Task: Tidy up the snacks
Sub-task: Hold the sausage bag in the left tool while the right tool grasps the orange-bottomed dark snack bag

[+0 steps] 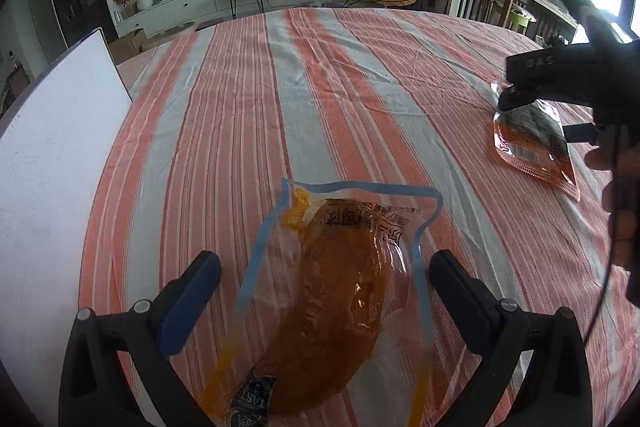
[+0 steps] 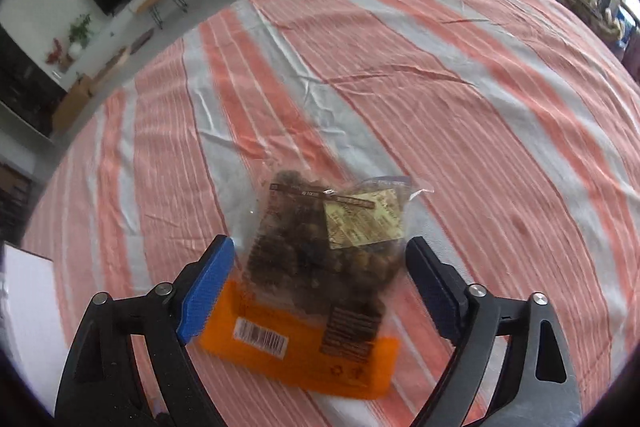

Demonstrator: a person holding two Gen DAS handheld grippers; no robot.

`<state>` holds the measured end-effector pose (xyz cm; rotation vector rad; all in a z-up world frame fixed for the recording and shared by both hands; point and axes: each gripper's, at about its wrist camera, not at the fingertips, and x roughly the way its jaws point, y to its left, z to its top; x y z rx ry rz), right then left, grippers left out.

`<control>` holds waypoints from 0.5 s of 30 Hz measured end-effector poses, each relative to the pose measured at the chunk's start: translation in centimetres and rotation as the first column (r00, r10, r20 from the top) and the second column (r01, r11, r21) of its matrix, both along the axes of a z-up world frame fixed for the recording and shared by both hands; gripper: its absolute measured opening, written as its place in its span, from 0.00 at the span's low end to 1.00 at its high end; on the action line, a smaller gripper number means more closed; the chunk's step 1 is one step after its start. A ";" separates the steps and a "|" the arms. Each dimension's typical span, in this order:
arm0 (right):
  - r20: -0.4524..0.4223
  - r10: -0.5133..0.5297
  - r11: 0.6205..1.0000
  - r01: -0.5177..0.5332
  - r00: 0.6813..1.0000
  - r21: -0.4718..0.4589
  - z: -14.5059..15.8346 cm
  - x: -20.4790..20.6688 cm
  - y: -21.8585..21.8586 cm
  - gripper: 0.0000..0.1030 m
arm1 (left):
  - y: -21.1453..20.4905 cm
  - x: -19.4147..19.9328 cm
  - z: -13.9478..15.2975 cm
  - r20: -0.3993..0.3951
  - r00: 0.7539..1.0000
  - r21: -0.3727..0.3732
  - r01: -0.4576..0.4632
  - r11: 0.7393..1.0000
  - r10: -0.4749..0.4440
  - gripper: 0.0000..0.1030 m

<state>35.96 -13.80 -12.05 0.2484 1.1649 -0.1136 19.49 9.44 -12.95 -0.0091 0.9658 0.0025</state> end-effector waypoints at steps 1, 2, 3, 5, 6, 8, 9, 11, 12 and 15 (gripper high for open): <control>0.004 0.014 0.997 -0.014 1.000 -0.081 -0.3 0.2 1.3 0.91 | 0.0 0.0 0.0 0.000 1.000 0.000 0.000 1.000 0.000 1.00; 0.017 0.038 0.991 -0.036 0.999 -0.132 -0.6 0.3 2.5 0.95 | -0.1 -0.1 0.0 0.000 1.000 0.000 -0.001 1.000 0.001 1.00; 0.028 0.049 0.986 -0.044 0.998 -0.160 -0.9 0.1 3.1 0.96 | -0.1 -0.1 0.0 0.000 1.000 0.000 -0.001 1.000 0.001 1.00; 0.093 0.047 0.988 -0.032 0.995 -0.154 -1.0 -0.8 2.9 0.96 | -0.1 -0.1 0.0 0.000 1.000 0.000 -0.001 1.000 0.001 1.00; 0.107 0.059 0.987 -0.042 0.992 -0.152 -1.0 -1.3 2.7 0.96 | -0.1 -0.1 0.0 0.000 1.000 0.000 -0.001 1.000 0.001 1.00; 0.130 0.093 0.985 -0.073 0.987 -0.155 -1.0 -2.1 2.3 0.95 | -0.1 -0.1 0.0 0.000 1.000 0.000 0.000 1.000 0.000 1.00; 0.128 0.106 0.982 -0.084 0.986 -0.170 -1.1 -2.5 2.0 0.95 | -0.1 -0.1 0.0 0.000 1.000 0.000 -0.001 1.000 0.001 1.00; 0.129 0.141 0.977 -0.117 0.982 -0.176 -1.0 -3.0 1.5 0.92 | -0.1 -0.1 0.0 0.000 1.000 0.000 0.000 1.000 0.000 1.00; 0.120 0.162 0.974 -0.140 0.979 -0.177 -1.0 -3.3 1.3 0.89 | -0.1 -0.1 0.0 0.000 1.000 0.000 0.000 1.000 0.000 1.00; 0.137 0.189 0.975 -0.169 0.972 -0.143 -0.6 -4.1 0.5 0.72 | -0.1 0.0 0.0 0.000 1.000 0.000 0.000 1.000 0.000 1.00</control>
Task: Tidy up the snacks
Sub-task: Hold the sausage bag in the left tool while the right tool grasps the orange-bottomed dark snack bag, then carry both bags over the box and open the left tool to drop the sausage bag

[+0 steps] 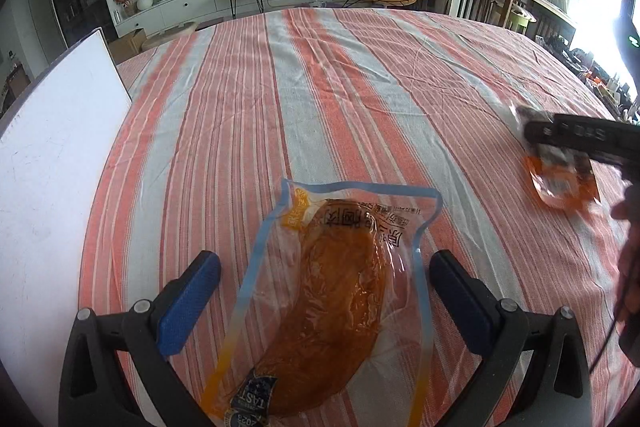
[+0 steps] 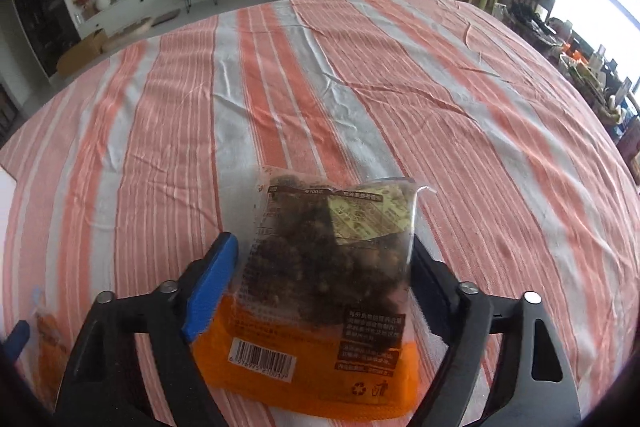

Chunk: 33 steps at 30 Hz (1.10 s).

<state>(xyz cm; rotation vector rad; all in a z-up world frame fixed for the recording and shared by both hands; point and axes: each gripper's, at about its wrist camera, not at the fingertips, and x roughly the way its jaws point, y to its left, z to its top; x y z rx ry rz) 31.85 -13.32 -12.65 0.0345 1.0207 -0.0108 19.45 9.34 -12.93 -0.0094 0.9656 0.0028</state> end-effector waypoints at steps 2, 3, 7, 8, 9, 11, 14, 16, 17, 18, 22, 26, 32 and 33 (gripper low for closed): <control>-0.006 0.006 0.999 -0.006 1.000 0.050 0.3 -1.2 -0.9 0.71 | 0.0 0.0 0.0 0.000 1.000 0.000 0.000 1.000 0.000 1.00; -0.006 0.019 0.999 -0.019 1.000 0.050 0.4 -2.0 -0.8 0.71 | 0.0 0.0 0.0 0.000 1.000 0.000 0.000 1.000 0.000 1.00; 0.017 0.109 0.993 -0.110 0.994 0.049 0.6 -7.8 -0.3 0.71 | 0.0 0.0 0.0 0.000 1.000 0.000 0.000 1.000 0.000 1.00; 0.027 0.126 0.991 -0.127 0.992 0.051 0.6 -9.3 -0.2 0.71 | 0.0 0.0 0.0 0.000 1.000 0.000 0.000 1.000 0.000 1.00; 0.035 0.137 0.989 -0.138 0.990 0.051 0.6 -10.4 -0.2 0.72 | 0.0 0.0 0.0 0.000 1.000 0.000 0.000 1.000 0.000 1.00; 0.065 0.158 0.986 -0.161 0.985 0.048 0.5 -13.2 -0.1 0.75 | 0.0 0.0 0.0 0.000 1.000 0.000 0.000 1.000 0.000 1.00; 0.089 0.146 0.988 -0.150 0.985 0.040 0.4 -15.2 -0.2 0.82 | 0.0 0.0 0.0 0.000 1.000 0.000 0.000 1.000 0.000 1.00; 0.082 0.136 0.989 -0.139 0.987 0.039 0.3 -15.2 -0.2 0.83 | 0.0 0.0 0.0 0.000 1.000 0.000 0.000 1.000 0.000 1.00; 0.082 0.133 0.990 -0.136 0.988 0.036 0.3 -15.2 -0.2 0.84 | 0.0 0.0 0.0 0.000 1.000 0.001 0.000 1.000 0.000 1.00; 0.082 0.131 0.990 -0.134 0.988 0.033 0.3 -15.3 -0.1 0.85 | 0.0 0.0 0.0 0.000 1.000 0.001 0.001 1.000 -0.001 1.00; 0.083 0.125 0.992 -0.127 0.989 0.026 0.3 -15.2 -0.3 0.85 | 0.0 0.0 0.0 0.000 1.000 0.001 0.001 1.000 -0.001 1.00; 0.085 0.125 0.991 -0.127 0.989 0.028 0.3 -15.2 -0.4 0.85 | 0.0 0.0 0.0 0.000 1.000 0.001 0.001 1.000 -0.001 1.00; 0.083 0.125 0.991 -0.128 0.989 0.026 0.2 -15.2 -0.3 0.85 | 0.0 -0.1 0.0 -0.012 1.000 -0.004 0.011 1.000 -0.011 1.00; 0.083 0.126 0.991 -0.129 0.989 0.027 0.2 -15.3 -0.4 0.85 | 0.1 -0.1 0.1 -0.034 0.999 -0.011 0.025 1.000 -0.025 1.00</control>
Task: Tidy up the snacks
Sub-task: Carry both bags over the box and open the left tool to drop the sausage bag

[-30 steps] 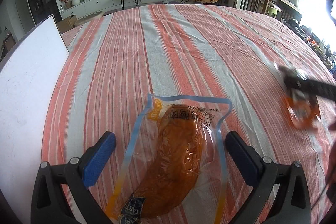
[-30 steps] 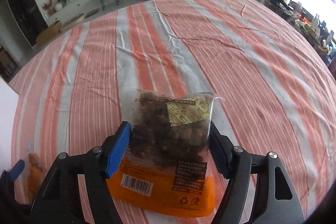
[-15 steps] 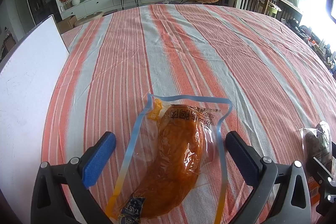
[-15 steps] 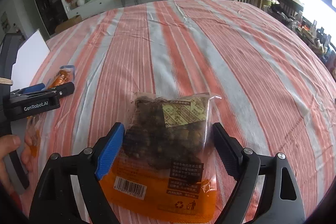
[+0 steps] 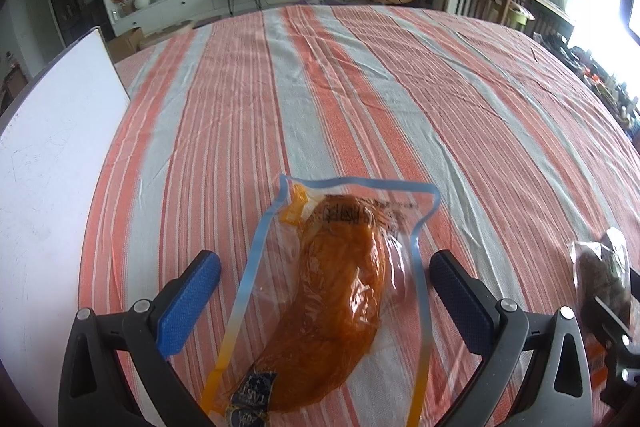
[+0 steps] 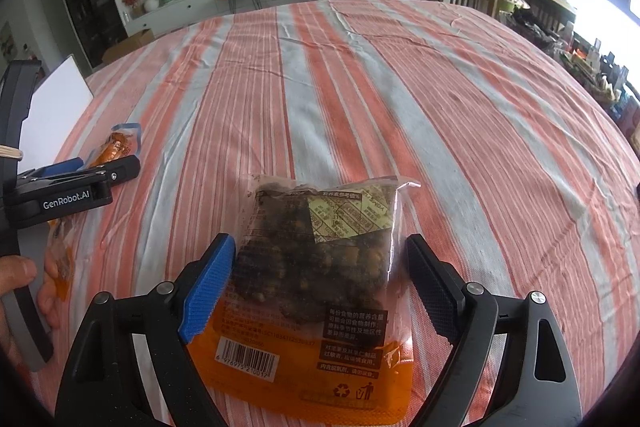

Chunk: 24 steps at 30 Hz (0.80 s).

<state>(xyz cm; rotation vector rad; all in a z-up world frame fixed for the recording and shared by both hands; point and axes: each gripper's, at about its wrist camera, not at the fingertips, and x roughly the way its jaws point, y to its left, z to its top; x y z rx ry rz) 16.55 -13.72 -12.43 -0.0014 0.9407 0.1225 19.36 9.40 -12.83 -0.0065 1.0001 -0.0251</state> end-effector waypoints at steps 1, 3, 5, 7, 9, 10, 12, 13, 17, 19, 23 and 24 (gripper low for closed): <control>-0.003 0.001 1.000 -0.001 1.000 -0.002 0.0 0.0 0.0 0.85 | 0.1 -0.1 0.0 -0.016 1.000 -0.002 0.011 1.000 -0.012 1.00; -0.023 0.007 1.000 -0.007 1.000 -0.006 0.2 0.0 -0.1 0.81 | 0.4 -0.6 0.4 -0.024 0.999 -0.002 0.027 1.000 -0.027 0.89; -0.046 -0.004 1.000 0.005 0.999 0.011 0.7 -0.2 -0.5 0.69 | 0.7 -1.2 0.9 -0.010 0.999 0.005 0.037 0.999 -0.037 0.67; -0.066 -0.046 0.996 0.051 0.997 0.076 1.1 -0.9 -1.6 0.55 | 1.8 -2.0 1.3 0.017 1.000 -0.049 0.023 0.999 -0.022 0.57; -0.051 -0.093 0.982 0.100 0.994 0.161 2.0 -2.0 -3.0 0.26 | 2.9 -3.0 2.4 0.043 0.999 -0.126 -0.011 0.992 0.017 0.53; -0.050 -0.110 0.966 0.119 0.993 0.228 2.6 -2.6 -3.8 0.24 | 3.3 -3.4 2.8 0.048 0.998 -0.169 -0.021 0.985 0.029 0.53; -0.040 -0.116 0.964 0.122 0.992 0.235 3.6 -3.3 -4.1 0.23 | 3.5 -4.2 3.6 0.051 0.998 -0.239 -0.017 0.971 0.030 0.53; -0.036 -0.103 0.972 0.109 0.994 0.207 3.8 -3.4 -4.0 0.23 | 3.4 -4.6 3.8 0.053 0.998 -0.252 -0.008 0.968 0.022 0.53; -0.088 -0.123 0.969 0.139 0.988 0.206 3.4 -3.1 -4.3 0.63 | 3.5 -6.0 4.1 0.046 0.999 -0.294 0.002 0.956 0.012 0.53; -0.113 -0.132 0.965 0.154 0.985 0.214 2.9 -2.6 -4.4 0.66 | 3.5 -6.7 4.2 0.040 0.999 -0.309 -0.001 0.951 0.014 0.53; -0.183 -0.149 0.979 0.171 0.972 0.113 1.3 -0.9 -1.6 0.82 | 2.6 -7.6 4.4 0.042 0.999 -0.299 0.024 0.954 -0.012 0.53; -0.183 -0.147 0.983 0.164 0.972 0.080 0.9 -0.6 -0.5 0.89 | 2.4 -7.8 4.6 0.041 0.999 -0.301 0.032 0.953 -0.021 0.53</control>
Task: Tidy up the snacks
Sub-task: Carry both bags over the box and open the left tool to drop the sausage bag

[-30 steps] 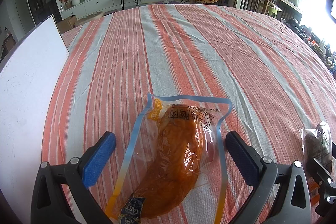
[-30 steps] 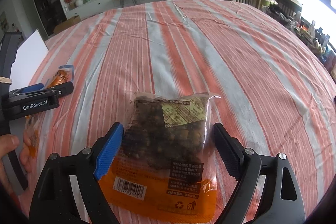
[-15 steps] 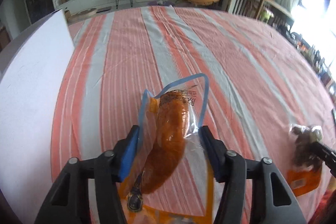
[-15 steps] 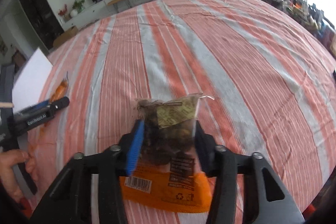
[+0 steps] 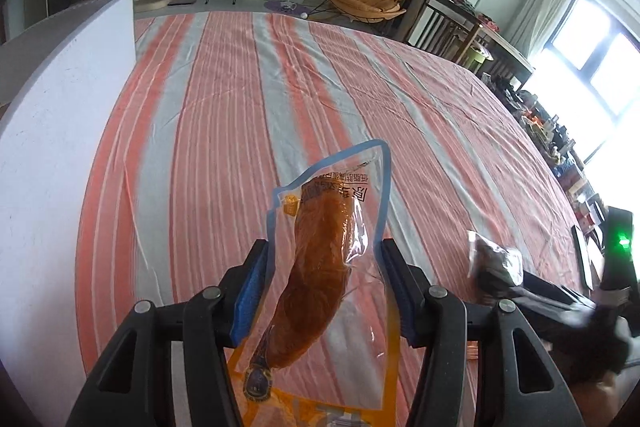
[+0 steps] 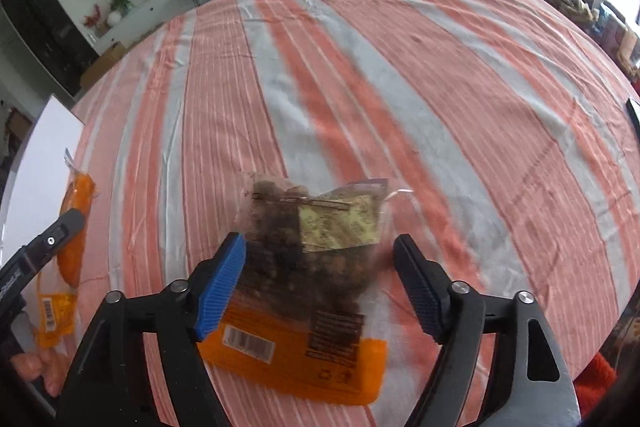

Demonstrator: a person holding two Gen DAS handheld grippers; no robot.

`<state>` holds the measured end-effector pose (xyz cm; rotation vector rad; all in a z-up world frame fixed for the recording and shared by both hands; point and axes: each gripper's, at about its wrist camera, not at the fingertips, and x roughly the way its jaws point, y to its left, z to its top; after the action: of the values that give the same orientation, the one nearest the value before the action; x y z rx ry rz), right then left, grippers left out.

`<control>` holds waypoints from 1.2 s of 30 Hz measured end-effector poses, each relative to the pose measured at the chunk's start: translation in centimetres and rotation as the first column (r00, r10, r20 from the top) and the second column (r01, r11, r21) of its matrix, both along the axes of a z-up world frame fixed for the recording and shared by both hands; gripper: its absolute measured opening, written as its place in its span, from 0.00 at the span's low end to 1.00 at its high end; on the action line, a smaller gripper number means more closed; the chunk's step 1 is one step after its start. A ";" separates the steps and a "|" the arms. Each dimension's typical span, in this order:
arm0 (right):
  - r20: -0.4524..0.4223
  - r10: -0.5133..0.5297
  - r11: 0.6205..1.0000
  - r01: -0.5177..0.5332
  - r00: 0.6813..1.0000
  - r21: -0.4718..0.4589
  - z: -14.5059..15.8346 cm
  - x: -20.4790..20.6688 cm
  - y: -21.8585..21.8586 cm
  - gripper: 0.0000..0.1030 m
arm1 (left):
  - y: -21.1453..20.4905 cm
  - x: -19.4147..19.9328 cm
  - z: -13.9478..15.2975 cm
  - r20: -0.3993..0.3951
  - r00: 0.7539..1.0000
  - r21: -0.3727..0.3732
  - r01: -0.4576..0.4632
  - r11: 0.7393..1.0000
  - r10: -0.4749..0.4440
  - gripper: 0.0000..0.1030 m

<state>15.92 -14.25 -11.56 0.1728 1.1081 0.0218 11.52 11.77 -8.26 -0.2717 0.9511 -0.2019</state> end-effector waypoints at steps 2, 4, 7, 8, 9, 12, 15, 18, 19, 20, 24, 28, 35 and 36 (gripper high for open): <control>0.012 0.066 0.987 -0.064 0.998 -0.149 -0.9 0.4 3.2 0.94 | -0.3 -0.3 0.3 0.001 1.000 0.000 0.011 1.000 -0.011 0.53; 0.039 0.107 0.981 -0.099 0.993 -0.167 -1.2 0.4 4.3 0.94 | -0.3 -1.0 1.1 0.009 1.000 -0.003 0.023 1.000 -0.023 0.53; 0.018 0.137 0.977 -0.132 0.990 -0.166 -1.1 0.5 4.1 0.81 | 0.0 -1.8 2.4 0.027 0.999 -0.018 0.033 0.999 -0.032 0.53; 0.011 0.135 0.978 -0.132 0.991 -0.159 -0.9 0.5 3.8 0.77 | 0.2 -2.1 2.8 0.032 0.999 -0.031 0.034 0.999 -0.033 0.53; 0.008 0.133 0.981 -0.131 0.991 -0.143 -0.7 0.3 3.4 0.75 | 0.5 -2.3 3.4 0.035 0.999 -0.053 0.035 0.998 -0.034 0.53; 0.057 0.058 0.998 -0.059 0.997 0.017 1.1 -0.6 0.6 0.22 | 1.4 -3.3 5.7 0.059 0.998 -0.131 0.047 0.990 -0.039 0.53; 0.080 0.016 0.985 -0.029 0.997 0.168 3.7 -1.1 -1.5 0.16 | 2.3 -4.3 8.6 0.108 0.993 -0.156 0.061 0.986 -0.044 0.53; 0.097 0.032 0.978 -0.051 0.995 0.203 5.2 -0.7 -2.2 0.14 | 4.3 -5.4 11.6 0.151 0.988 -0.182 0.056 0.982 -0.028 0.53; 0.096 0.023 0.969 -0.046 0.995 0.243 5.3 -0.9 -2.3 0.14 | 5.0 -5.7 12.5 0.162 0.987 -0.183 0.049 0.982 -0.019 0.53; 0.096 0.005 0.952 -0.034 0.995 0.303 5.5 -0.9 -2.9 0.14 | 5.7 -6.1 13.1 0.173 0.985 -0.184 0.043 0.982 -0.010 0.53; 0.125 -0.018 0.882 -0.043 0.992 0.469 6.7 -1.7 -3.0 0.13 | 9.7 -7.9 15.6 0.211 0.977 -0.201 0.000 0.980 0.043 0.53; 0.184 0.029 0.819 -0.129 0.982 0.560 10.4 -2.6 -0.7 0.13 | 15.3 -9.8 17.0 0.222 0.966 -0.178 -0.095 0.979 0.134 0.54; 0.347 0.276 0.633 -0.441 0.896 0.636 19.5 -3.5 12.3 0.05 | 25.2 -13.0 14.3 0.169 0.925 -0.011 -0.342 0.940 0.339 0.54; 0.361 0.327 0.615 -0.487 0.873 0.621 20.4 -3.7 14.9 0.05 | 26.5 -13.4 13.4 0.149 0.917 0.011 -0.376 0.927 0.370 0.54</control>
<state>12.23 0.69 8.80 0.5832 0.8511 0.8823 -1.92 38.22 5.13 -0.3920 0.7420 0.1474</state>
